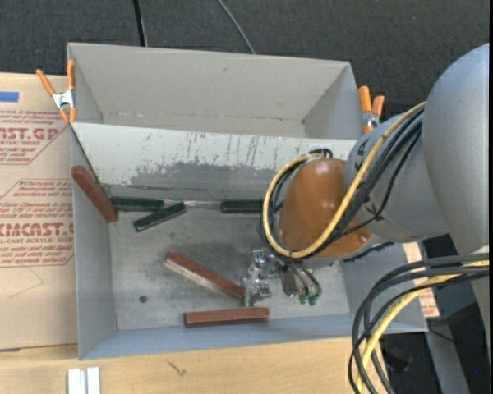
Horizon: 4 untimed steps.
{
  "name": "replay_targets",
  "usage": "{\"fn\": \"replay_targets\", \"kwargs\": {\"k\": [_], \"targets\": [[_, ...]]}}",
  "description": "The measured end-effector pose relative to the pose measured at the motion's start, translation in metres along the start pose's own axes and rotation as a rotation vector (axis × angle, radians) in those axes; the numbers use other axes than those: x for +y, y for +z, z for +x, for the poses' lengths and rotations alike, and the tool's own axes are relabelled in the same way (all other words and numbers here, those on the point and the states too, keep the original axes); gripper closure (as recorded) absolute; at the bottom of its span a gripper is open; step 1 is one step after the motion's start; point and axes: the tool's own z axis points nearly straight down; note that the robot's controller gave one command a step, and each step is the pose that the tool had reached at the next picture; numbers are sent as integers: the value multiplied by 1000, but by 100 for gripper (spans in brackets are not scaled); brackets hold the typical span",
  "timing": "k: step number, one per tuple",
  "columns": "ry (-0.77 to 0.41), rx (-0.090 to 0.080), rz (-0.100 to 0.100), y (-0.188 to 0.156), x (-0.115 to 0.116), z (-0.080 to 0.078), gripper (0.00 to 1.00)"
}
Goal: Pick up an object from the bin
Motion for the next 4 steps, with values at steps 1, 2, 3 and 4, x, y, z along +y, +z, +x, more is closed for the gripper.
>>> {"fn": "replay_targets", "kwargs": {"k": [1, 2, 3, 4], "targets": [[0, -33, -3, -1, 1, -7, 0], [2, -32, -3, -1, 1, -7, 0], [67, -2, -6, -1, 78, -33, 100], [67, -2, -6, -1, 78, -33, 100]]}}
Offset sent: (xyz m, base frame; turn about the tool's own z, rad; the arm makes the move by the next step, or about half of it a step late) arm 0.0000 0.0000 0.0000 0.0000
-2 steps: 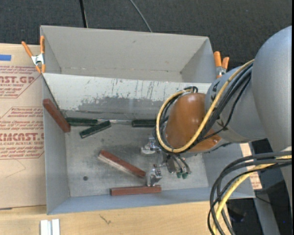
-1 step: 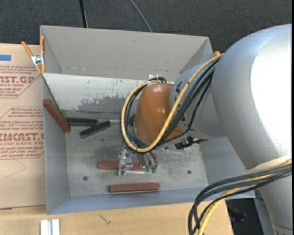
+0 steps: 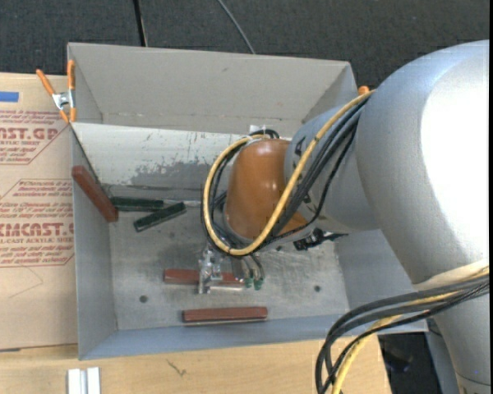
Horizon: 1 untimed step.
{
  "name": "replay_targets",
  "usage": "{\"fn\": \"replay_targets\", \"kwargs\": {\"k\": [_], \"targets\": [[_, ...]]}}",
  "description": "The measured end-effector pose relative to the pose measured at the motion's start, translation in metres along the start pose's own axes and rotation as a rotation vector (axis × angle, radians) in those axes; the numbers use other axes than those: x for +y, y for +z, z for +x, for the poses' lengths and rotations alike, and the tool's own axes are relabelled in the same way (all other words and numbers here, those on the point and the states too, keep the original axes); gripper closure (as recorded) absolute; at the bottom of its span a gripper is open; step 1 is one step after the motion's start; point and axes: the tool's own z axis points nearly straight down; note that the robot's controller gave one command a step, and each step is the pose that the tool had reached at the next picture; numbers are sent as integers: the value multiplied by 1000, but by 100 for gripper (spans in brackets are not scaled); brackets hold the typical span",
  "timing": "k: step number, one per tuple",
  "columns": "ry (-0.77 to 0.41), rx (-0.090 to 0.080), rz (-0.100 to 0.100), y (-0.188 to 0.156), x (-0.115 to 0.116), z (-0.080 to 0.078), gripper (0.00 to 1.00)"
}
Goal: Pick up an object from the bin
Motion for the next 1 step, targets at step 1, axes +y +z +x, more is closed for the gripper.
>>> {"fn": "replay_targets", "kwargs": {"k": [1], "targets": [[-24, 14, 4, -126, -4, -5, 100]]}}
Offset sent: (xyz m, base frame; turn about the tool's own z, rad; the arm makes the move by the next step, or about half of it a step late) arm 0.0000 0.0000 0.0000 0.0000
